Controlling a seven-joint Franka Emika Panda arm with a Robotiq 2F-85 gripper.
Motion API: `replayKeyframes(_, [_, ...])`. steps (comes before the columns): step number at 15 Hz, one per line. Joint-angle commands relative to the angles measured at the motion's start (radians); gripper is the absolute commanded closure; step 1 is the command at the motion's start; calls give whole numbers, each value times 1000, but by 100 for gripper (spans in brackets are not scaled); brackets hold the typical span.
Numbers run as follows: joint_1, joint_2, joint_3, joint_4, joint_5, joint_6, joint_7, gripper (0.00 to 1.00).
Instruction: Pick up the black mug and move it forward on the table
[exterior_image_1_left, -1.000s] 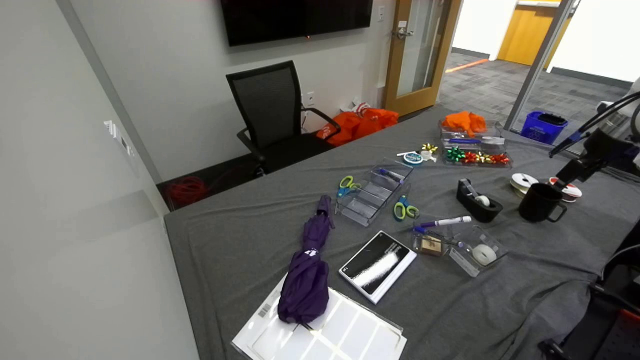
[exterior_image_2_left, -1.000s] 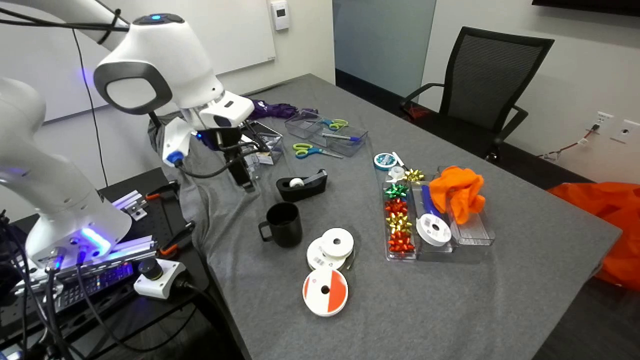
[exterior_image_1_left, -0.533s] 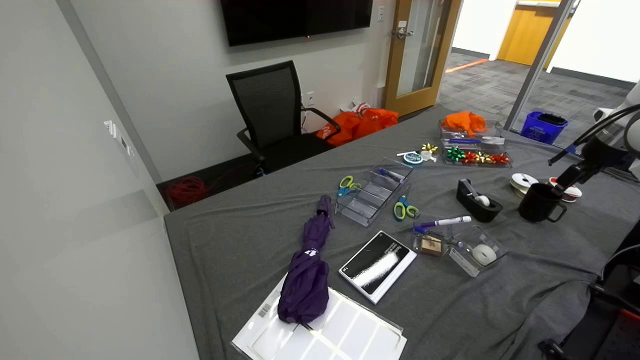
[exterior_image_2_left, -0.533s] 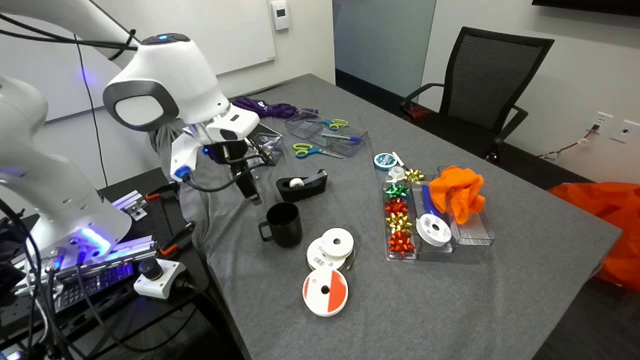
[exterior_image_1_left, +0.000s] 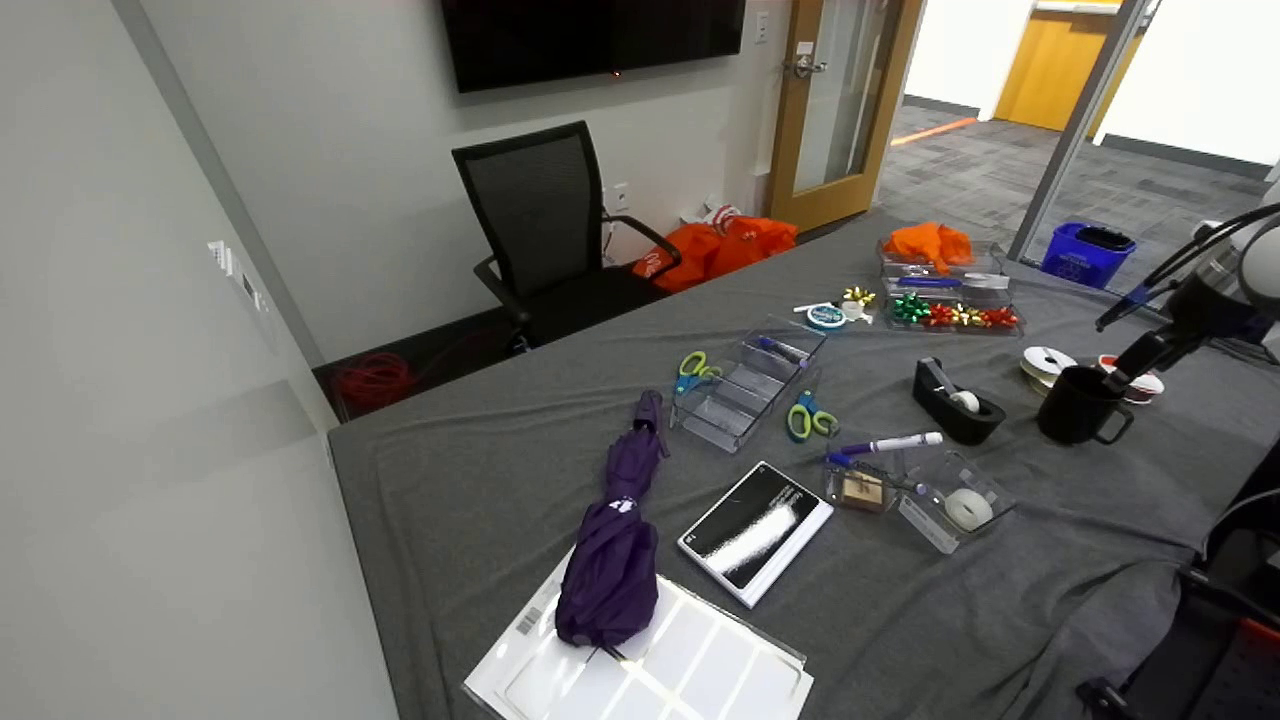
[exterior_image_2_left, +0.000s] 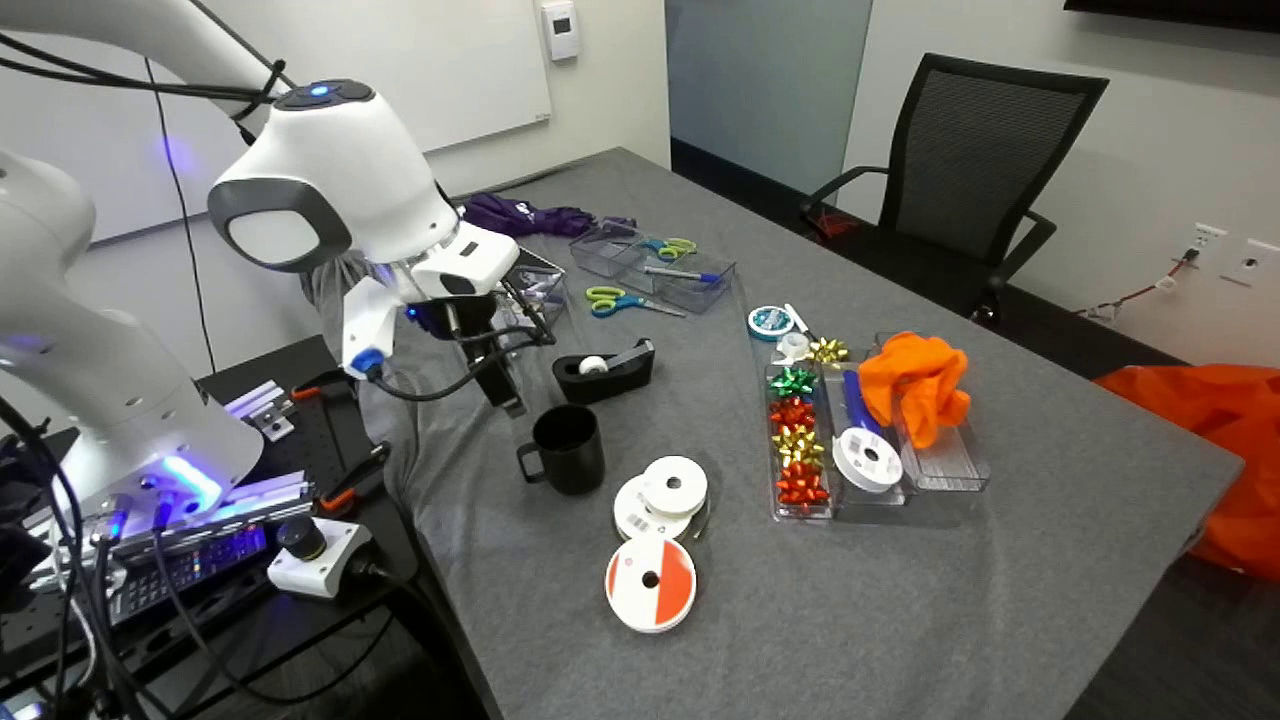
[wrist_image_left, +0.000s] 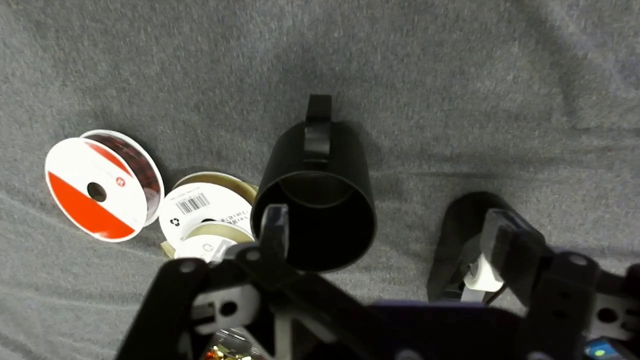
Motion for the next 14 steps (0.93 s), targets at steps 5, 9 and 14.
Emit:
replayKeyframes(5, [14,148,-26,11,109,115,-147,0])
replayKeyframes(9, [4,246,-4,26,111,190,-162,0])
replayKeyframes(14, [-25,365,40,55,101,288,-150,0])
